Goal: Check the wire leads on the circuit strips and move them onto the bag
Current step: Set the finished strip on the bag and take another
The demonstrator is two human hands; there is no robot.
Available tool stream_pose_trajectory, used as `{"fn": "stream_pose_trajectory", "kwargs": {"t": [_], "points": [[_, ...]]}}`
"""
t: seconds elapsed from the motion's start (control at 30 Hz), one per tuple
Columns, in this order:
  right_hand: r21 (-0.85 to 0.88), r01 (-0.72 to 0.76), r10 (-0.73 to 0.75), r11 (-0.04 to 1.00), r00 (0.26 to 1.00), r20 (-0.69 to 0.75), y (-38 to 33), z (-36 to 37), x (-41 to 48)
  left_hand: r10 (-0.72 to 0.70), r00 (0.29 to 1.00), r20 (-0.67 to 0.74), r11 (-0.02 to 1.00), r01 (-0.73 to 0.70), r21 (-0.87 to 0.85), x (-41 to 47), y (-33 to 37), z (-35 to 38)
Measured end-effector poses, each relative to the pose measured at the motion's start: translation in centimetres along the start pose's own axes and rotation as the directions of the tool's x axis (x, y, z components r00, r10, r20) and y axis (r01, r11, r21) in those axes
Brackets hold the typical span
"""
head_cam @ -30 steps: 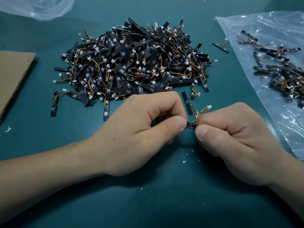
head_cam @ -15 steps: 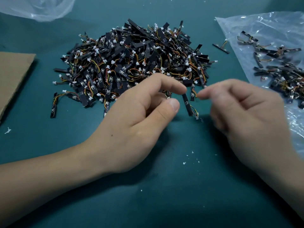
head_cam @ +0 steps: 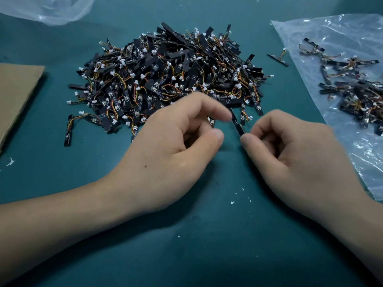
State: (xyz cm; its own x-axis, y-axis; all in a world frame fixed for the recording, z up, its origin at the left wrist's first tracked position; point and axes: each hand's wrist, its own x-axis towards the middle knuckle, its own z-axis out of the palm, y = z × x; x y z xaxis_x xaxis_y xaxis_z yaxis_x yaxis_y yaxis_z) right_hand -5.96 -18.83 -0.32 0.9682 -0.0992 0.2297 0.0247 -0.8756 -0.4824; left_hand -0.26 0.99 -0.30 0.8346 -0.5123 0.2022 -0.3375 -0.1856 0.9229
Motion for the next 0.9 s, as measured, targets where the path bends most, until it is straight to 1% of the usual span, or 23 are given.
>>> {"fn": "stream_pose_trajectory", "kwargs": {"t": [0.07,0.13,0.2,0.33,0.47,0.57,0.63,0.73,0.8,0.87,0.9], "points": [[0.086,0.069,-0.067,0.994,0.998,-0.019,0.02,-0.02,-0.02,-0.028,1.0,-0.014,0.999,0.027,-0.042,0.13,0.02,-0.04],[0.07,0.164,-0.163,0.984,0.987,-0.016,-0.19,0.09,-0.13,-0.043,0.999,-0.006,0.998,0.043,-0.043,0.12,0.05,-0.07],[0.065,0.212,-0.212,0.975,0.977,-0.004,-0.23,0.25,-0.22,-0.038,0.999,0.005,0.999,0.038,-0.003,0.23,0.1,0.06],[0.155,0.197,-0.194,0.968,0.98,-0.032,0.05,0.32,-0.14,-0.027,0.999,-0.04,0.999,0.029,0.032,0.23,0.06,0.19],[0.26,0.169,-0.151,0.951,0.985,-0.089,0.02,0.29,-0.2,-0.059,0.997,-0.044,0.993,0.054,-0.1,0.18,0.23,0.08],[0.305,0.166,-0.138,0.938,0.984,-0.111,-0.08,0.23,-0.4,-0.057,0.997,-0.051,0.991,0.05,-0.127,0.24,0.24,0.08],[0.319,0.17,-0.13,0.932,0.981,-0.143,-0.25,0.05,-0.47,-0.047,0.998,-0.049,0.991,0.041,-0.128,0.19,0.24,0.07],[0.342,0.18,-0.123,0.922,0.976,-0.182,-0.52,-0.11,-0.46,-0.023,1.0,-0.006,0.99,0.022,-0.142,0.09,0.29,0.0],[0.333,0.193,-0.138,0.923,0.974,-0.182,-0.58,-0.08,-0.44,-0.025,1.0,-0.004,0.98,0.023,-0.196,0.17,0.17,-0.11],[0.304,0.212,-0.161,0.929,0.97,-0.185,-0.56,-0.02,-0.44,-0.059,0.998,-0.031,0.957,0.048,-0.286,0.34,-0.05,-0.29],[0.299,0.215,-0.167,0.93,0.969,-0.181,-0.59,-0.03,-0.42,-0.078,0.996,-0.04,0.951,0.062,-0.303,0.44,-0.11,-0.37]]}}
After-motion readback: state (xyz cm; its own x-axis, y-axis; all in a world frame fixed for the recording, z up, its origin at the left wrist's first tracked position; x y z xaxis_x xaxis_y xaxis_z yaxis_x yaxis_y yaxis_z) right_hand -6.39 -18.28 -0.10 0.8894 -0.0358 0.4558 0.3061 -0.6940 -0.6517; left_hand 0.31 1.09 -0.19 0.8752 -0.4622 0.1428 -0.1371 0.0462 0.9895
